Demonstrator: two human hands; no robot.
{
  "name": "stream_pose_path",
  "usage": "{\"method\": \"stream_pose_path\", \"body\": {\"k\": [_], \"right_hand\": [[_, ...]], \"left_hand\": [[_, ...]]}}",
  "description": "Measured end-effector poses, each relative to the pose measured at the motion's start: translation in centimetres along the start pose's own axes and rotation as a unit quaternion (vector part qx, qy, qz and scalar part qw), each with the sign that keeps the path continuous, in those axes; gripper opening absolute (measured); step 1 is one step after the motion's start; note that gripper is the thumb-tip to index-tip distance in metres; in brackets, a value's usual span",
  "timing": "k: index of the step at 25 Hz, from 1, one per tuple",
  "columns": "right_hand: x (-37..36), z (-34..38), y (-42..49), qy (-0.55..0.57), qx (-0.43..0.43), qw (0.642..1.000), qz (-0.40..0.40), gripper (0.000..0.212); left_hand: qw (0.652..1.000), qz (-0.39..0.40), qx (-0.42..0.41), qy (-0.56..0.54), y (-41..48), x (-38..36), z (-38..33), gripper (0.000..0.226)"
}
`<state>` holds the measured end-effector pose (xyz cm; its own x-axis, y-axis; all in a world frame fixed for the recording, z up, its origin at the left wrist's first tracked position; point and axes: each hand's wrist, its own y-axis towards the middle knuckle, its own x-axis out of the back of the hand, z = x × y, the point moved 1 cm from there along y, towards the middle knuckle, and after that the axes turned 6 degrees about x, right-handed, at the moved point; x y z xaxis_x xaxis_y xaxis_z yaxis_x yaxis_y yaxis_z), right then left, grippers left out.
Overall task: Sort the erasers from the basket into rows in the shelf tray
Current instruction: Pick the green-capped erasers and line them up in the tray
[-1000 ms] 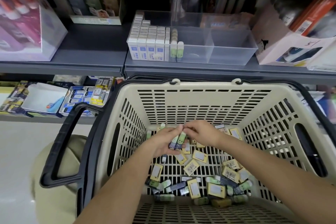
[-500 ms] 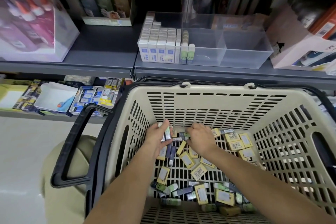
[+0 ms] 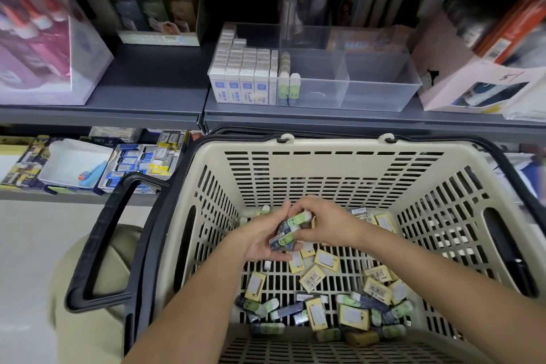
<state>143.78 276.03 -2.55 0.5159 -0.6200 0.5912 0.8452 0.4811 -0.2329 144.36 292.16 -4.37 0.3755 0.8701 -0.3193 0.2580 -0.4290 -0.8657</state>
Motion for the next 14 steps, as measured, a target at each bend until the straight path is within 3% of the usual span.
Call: {"method": "stream_pose_path", "body": {"k": [3,6,8,10,14], "right_hand": [[0.6,0.2,-0.4,0.041,-0.029,0.997,-0.063,0.036],[2.2,-1.0,-1.5,0.021,-0.066,0.996,-0.063,0.039],[3.6,-3.2,-3.0,-0.056,-0.139,0.986,-0.069,0.031],[4.5,-5.8,-4.8,-0.171,-0.226,0.954,-0.093,0.019],[3.1,-8.5,-6.2,-0.177,-0.292,0.929,-0.141,0.037]], "left_hand": [[0.999,0.027,-0.014,-0.021,-0.6,-0.4,-0.5,0.058],[0.998,0.028,-0.046,-0.022,-0.9,-0.9,-0.7,0.057],[0.999,0.002,-0.048,-0.019,-0.8,-1.2,-0.7,0.051],[0.999,-0.013,-0.039,-0.023,-0.6,-1.3,-0.6,0.040],[0.999,-0.002,-0.021,-0.043,-0.3,-1.8,-0.5,0.029]]}}
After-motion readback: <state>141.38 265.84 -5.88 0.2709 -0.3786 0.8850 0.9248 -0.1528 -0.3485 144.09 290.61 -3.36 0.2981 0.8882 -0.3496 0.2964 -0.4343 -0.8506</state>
